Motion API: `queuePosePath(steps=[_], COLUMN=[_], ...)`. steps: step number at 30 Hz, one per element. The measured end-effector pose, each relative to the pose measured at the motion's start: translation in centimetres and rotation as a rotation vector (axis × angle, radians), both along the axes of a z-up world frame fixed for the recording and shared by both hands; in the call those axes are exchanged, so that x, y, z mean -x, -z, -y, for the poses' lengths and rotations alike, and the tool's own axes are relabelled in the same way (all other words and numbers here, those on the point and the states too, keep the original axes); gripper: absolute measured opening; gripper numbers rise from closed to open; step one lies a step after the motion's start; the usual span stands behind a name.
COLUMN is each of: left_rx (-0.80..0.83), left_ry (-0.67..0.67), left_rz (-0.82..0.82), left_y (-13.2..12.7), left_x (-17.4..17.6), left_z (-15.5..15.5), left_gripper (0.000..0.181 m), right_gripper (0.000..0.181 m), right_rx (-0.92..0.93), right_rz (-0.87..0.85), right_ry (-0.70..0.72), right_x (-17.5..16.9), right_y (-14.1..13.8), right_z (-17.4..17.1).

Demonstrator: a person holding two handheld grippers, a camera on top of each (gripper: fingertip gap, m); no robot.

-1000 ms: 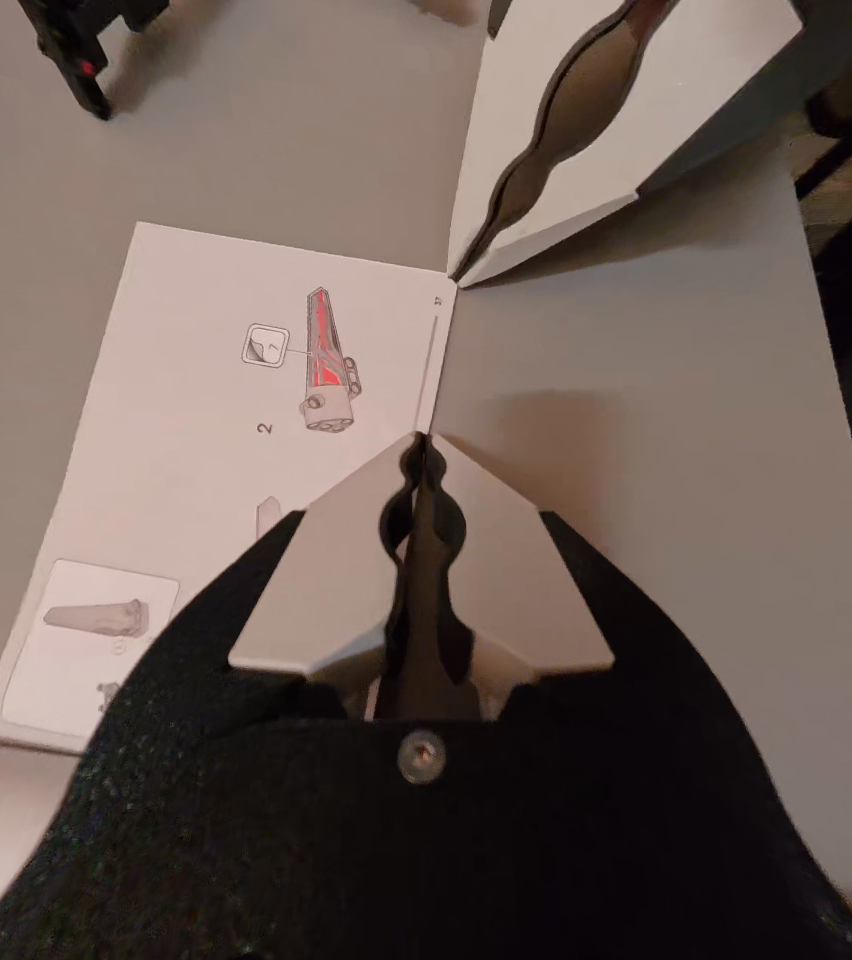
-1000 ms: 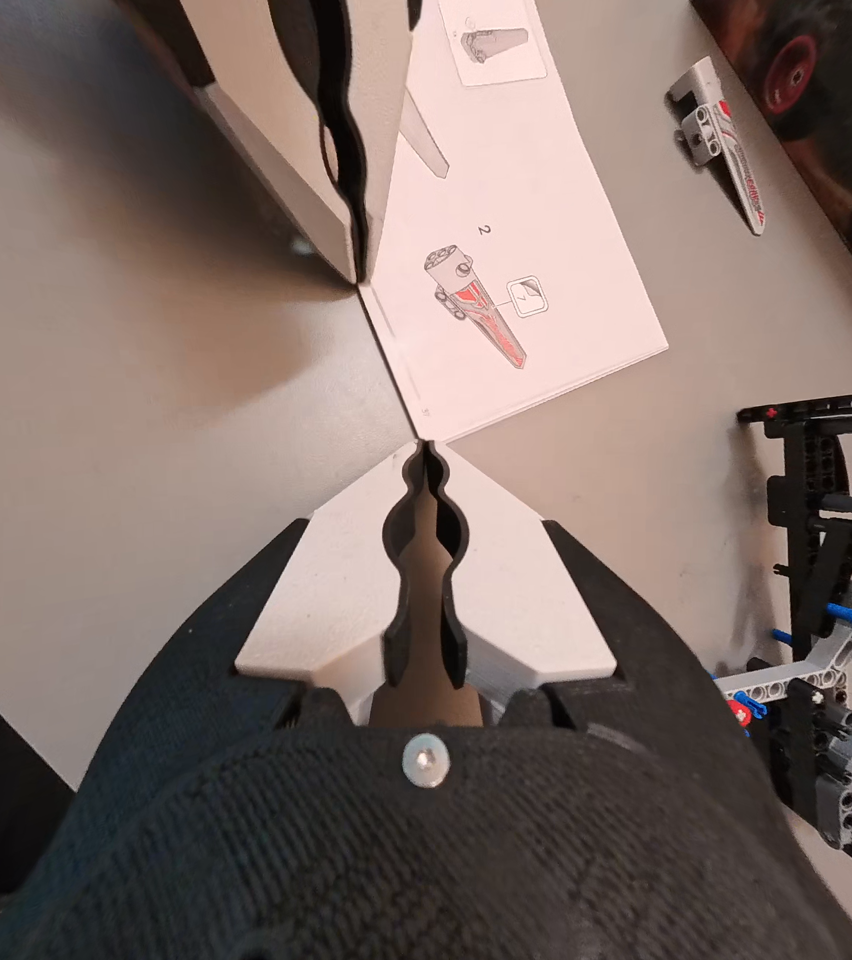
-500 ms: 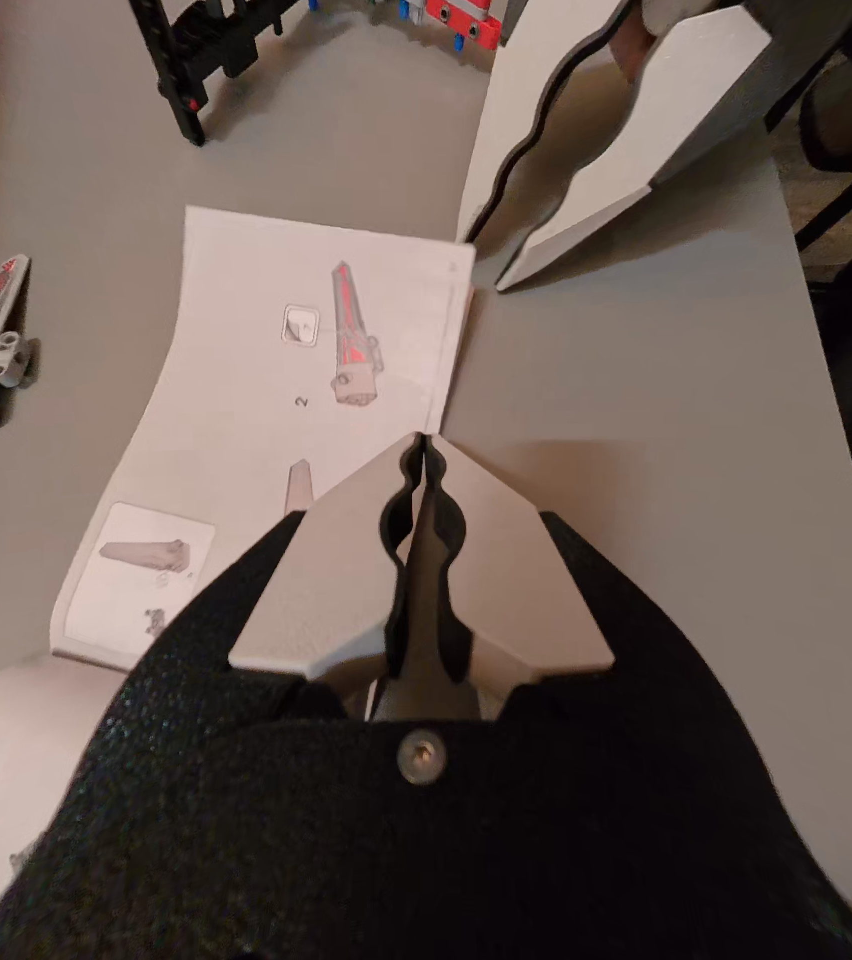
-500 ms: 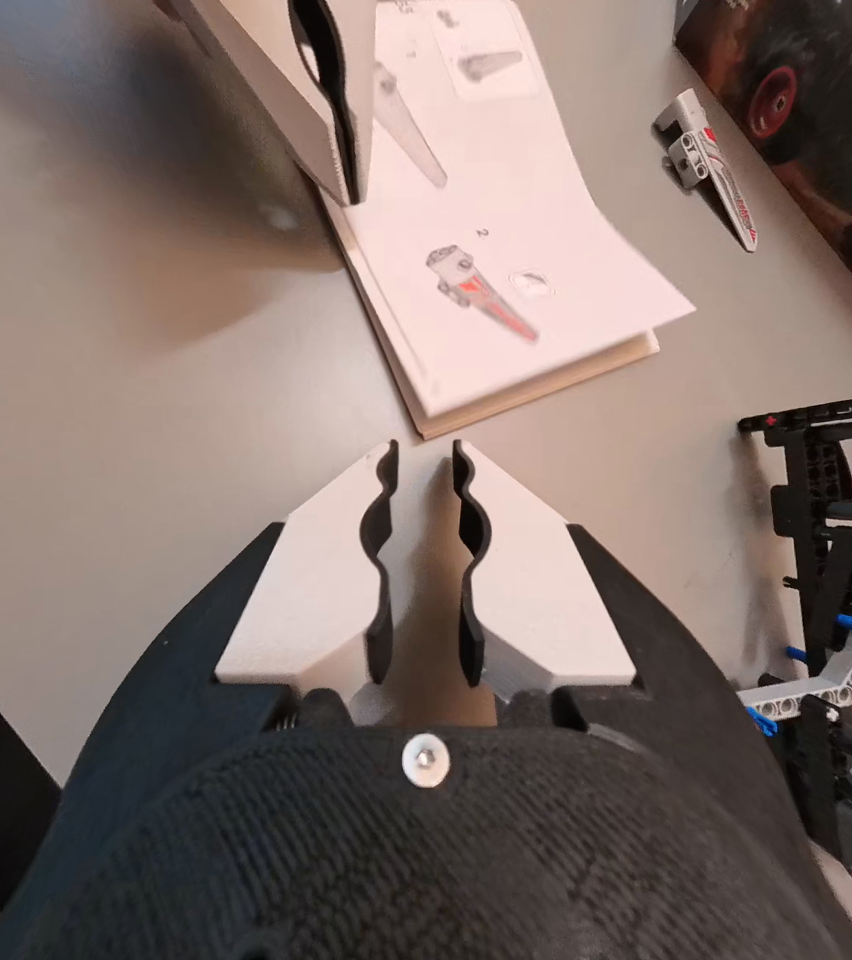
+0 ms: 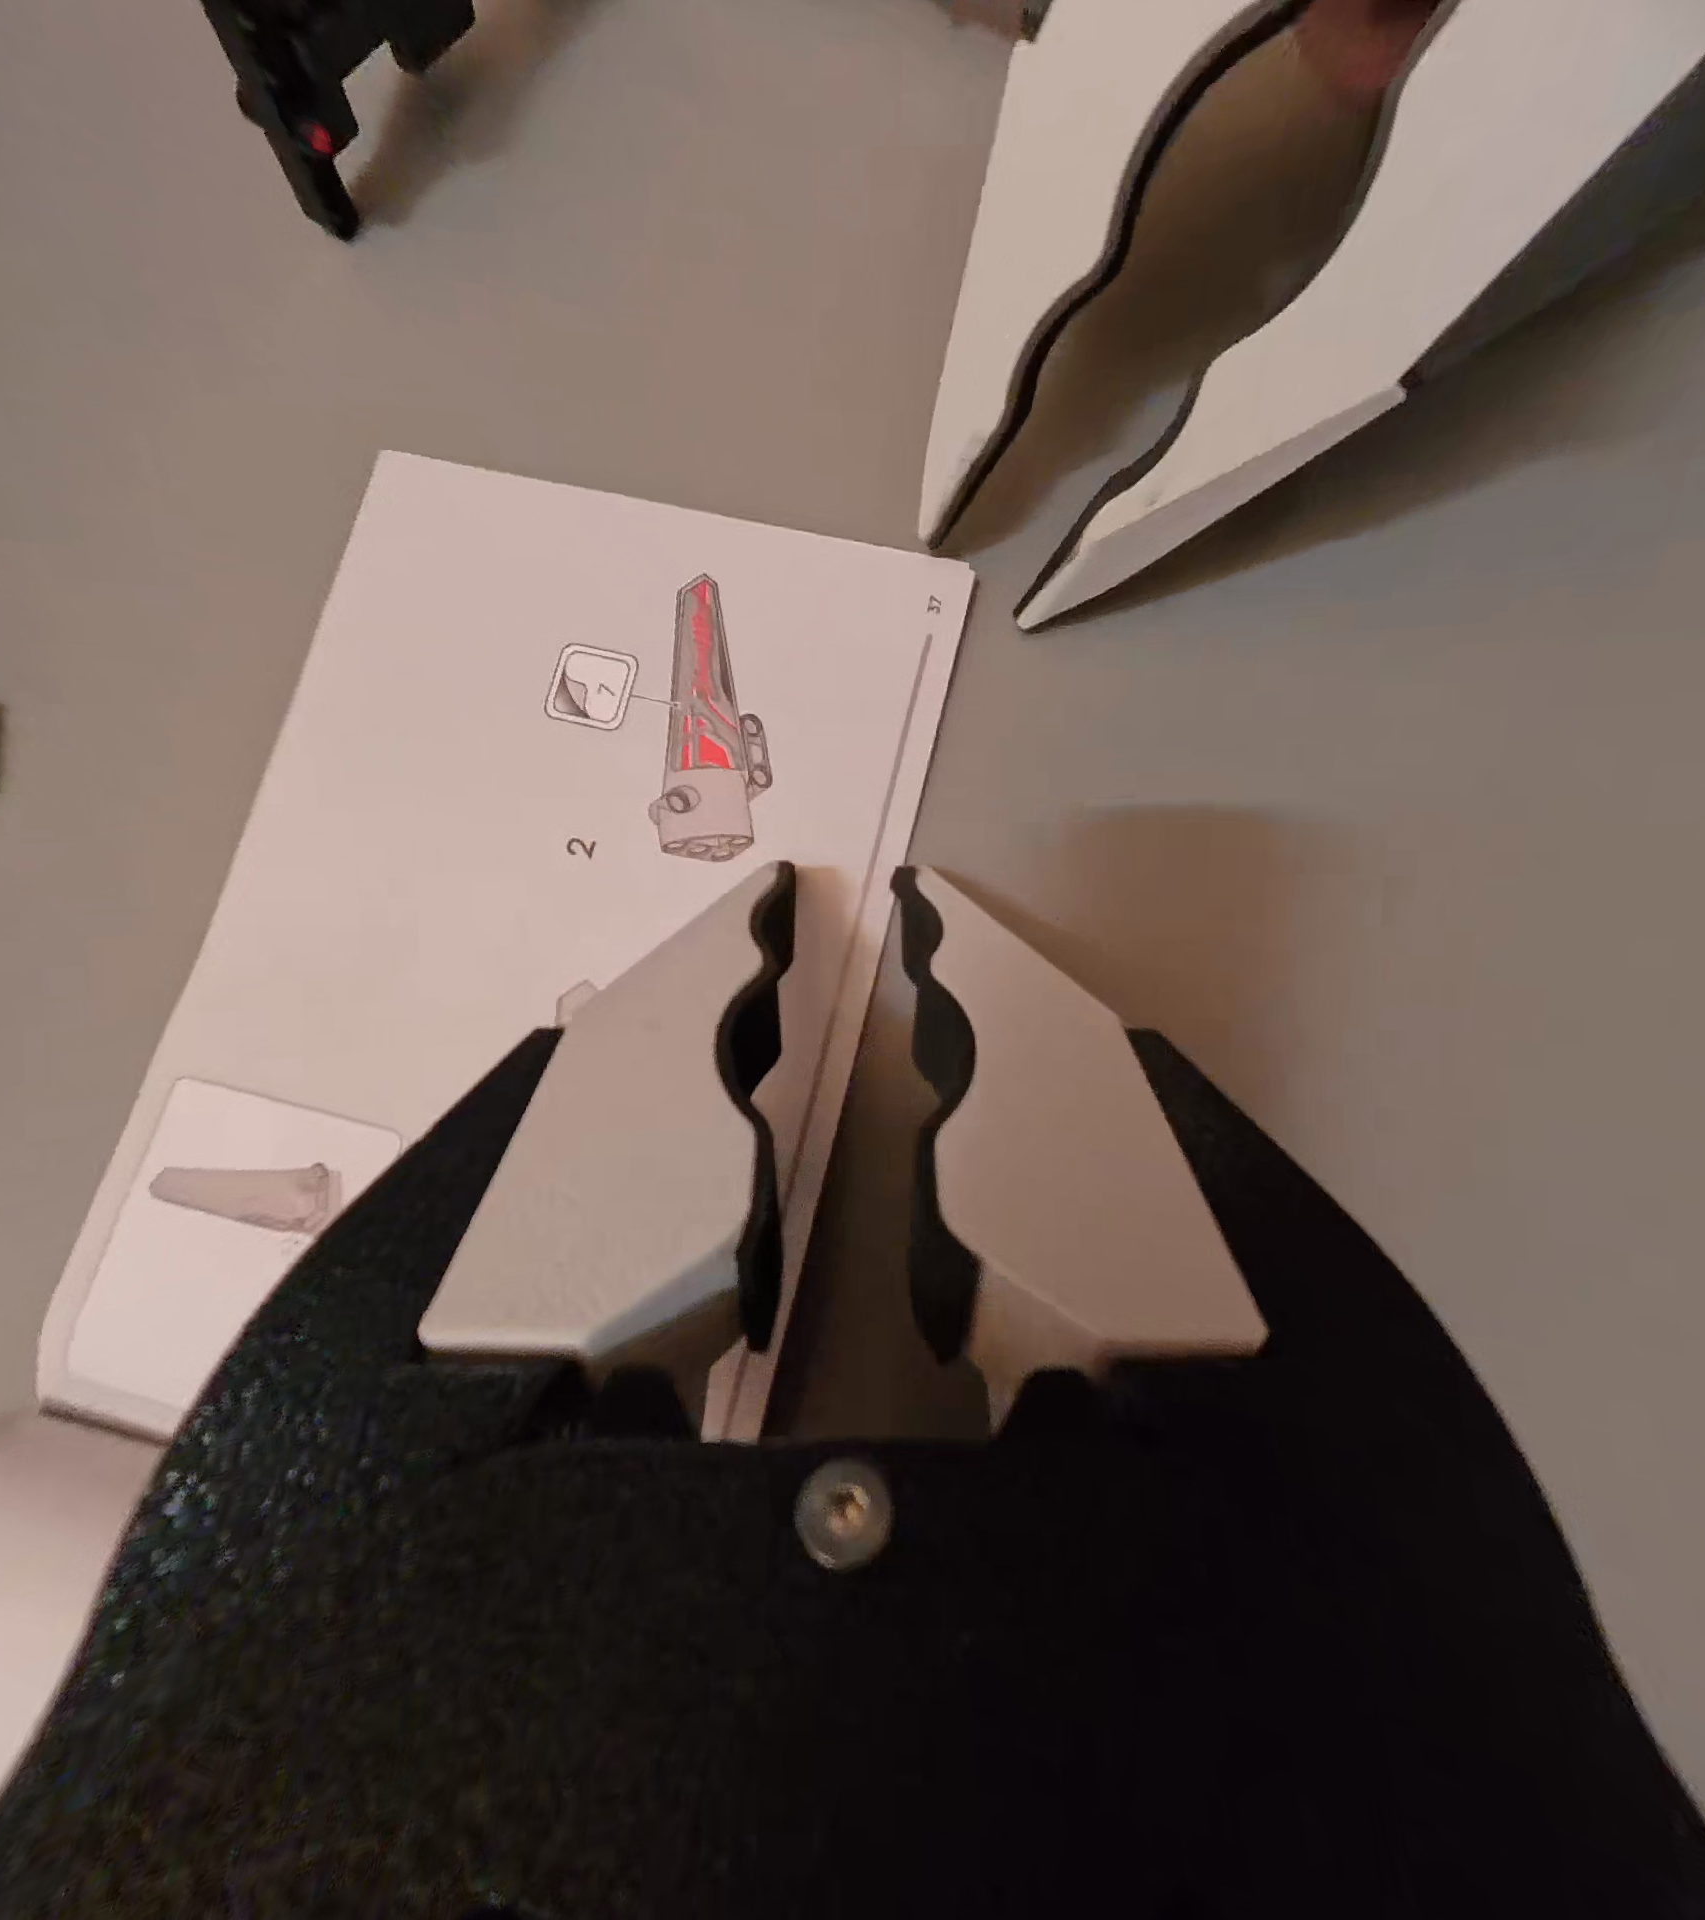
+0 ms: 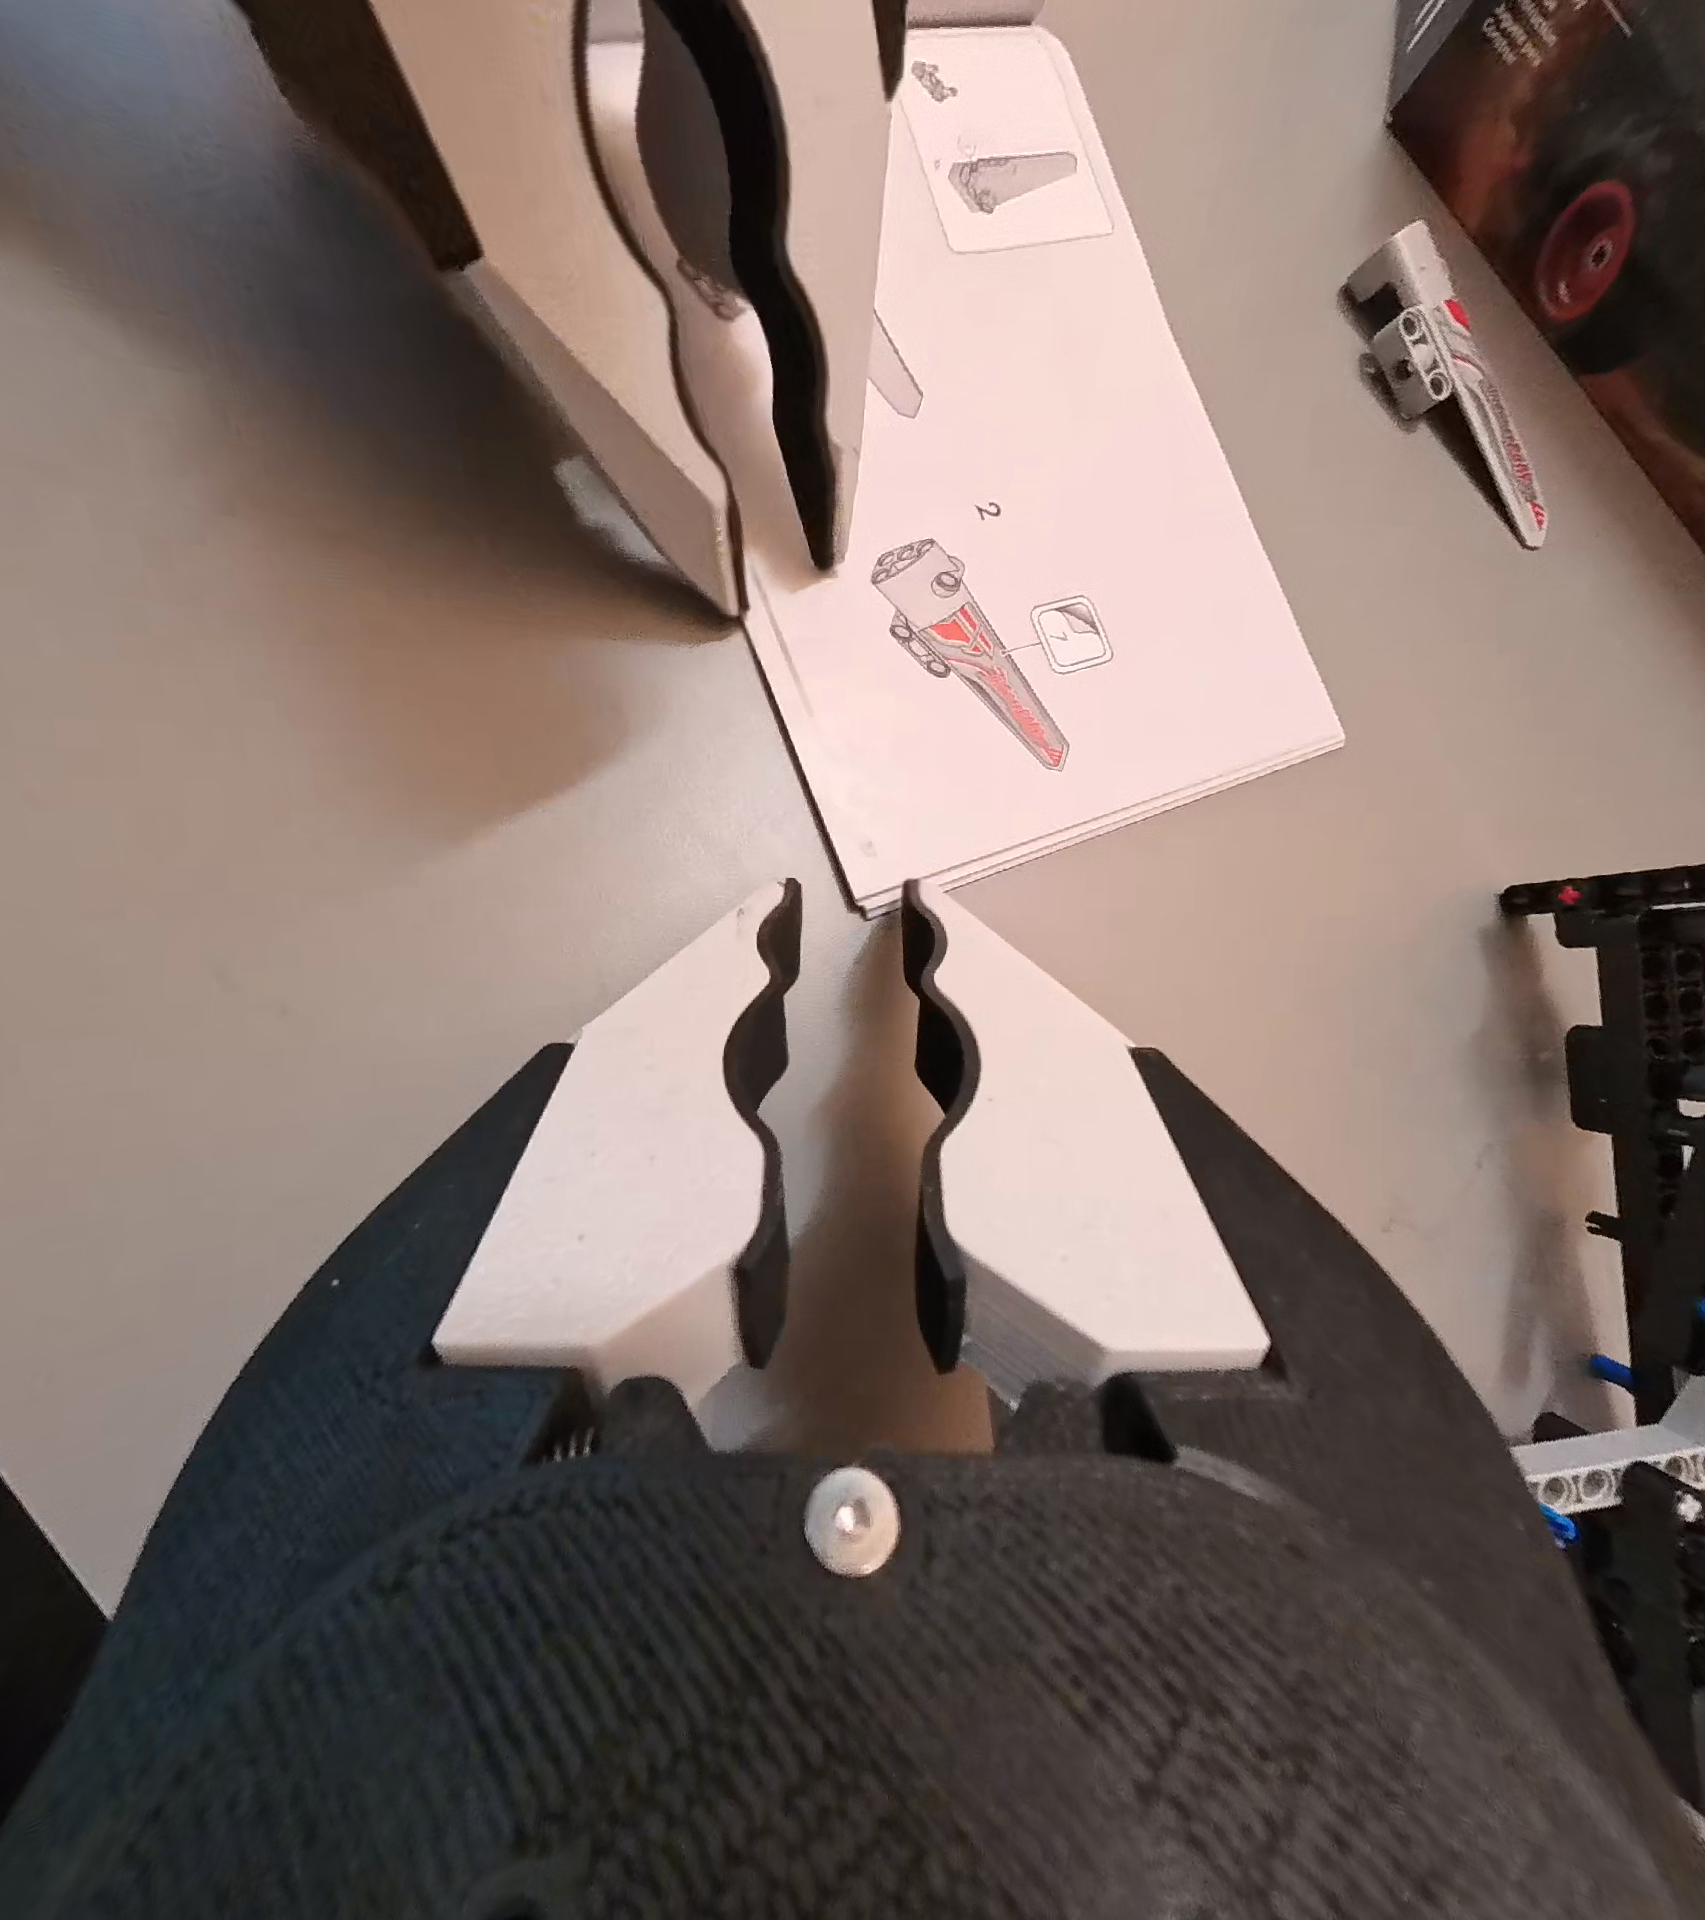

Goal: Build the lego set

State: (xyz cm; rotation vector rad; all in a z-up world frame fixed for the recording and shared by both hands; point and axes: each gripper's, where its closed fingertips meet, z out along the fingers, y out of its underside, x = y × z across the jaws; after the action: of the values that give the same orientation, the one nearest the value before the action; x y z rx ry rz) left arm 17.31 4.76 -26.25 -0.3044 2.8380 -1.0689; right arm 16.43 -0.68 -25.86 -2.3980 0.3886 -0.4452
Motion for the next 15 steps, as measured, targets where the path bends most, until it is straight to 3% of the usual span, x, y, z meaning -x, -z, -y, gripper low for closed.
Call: queuePosePath(steps=[1, 3, 11, 13, 15], left_rx=[0.003, -0.004, -0.007, -0.025, -0.034], left_ry=[0.000, 0.011, 0.050, 0.046, 0.052], left_rz=[-0.016, -0.017, 0.066, 0.104, 0.101], left_y=[-0.02, 0.00, -0.10, -0.06, -0.05], left_x=[0.01, 0.08, 0.26, -0.09, -0.08], left_z=[-0.12, -0.49, -0.78, -0.58, -0.46], left_gripper=[0.014, 0.000, 0.000, 0.020, 0.019], right_gripper=[0.017, 0.017, 0.013, 0.012, 0.011], right_rx=[-0.002, -0.007, -0.001, 0.000, -0.003], right_rz=[0.001, -0.003, -0.008, -0.010, -0.015], right_ry=[0.001, 0.003, -0.007, -0.008, -0.008], right_x=[0.00, -0.01, 0.19, 0.20, 0.25], right_y=[0.00, 0.00, 0.05, 0.06, 0.09], right_z=[0.02, 0.07, -0.05, -0.06, -0.09])
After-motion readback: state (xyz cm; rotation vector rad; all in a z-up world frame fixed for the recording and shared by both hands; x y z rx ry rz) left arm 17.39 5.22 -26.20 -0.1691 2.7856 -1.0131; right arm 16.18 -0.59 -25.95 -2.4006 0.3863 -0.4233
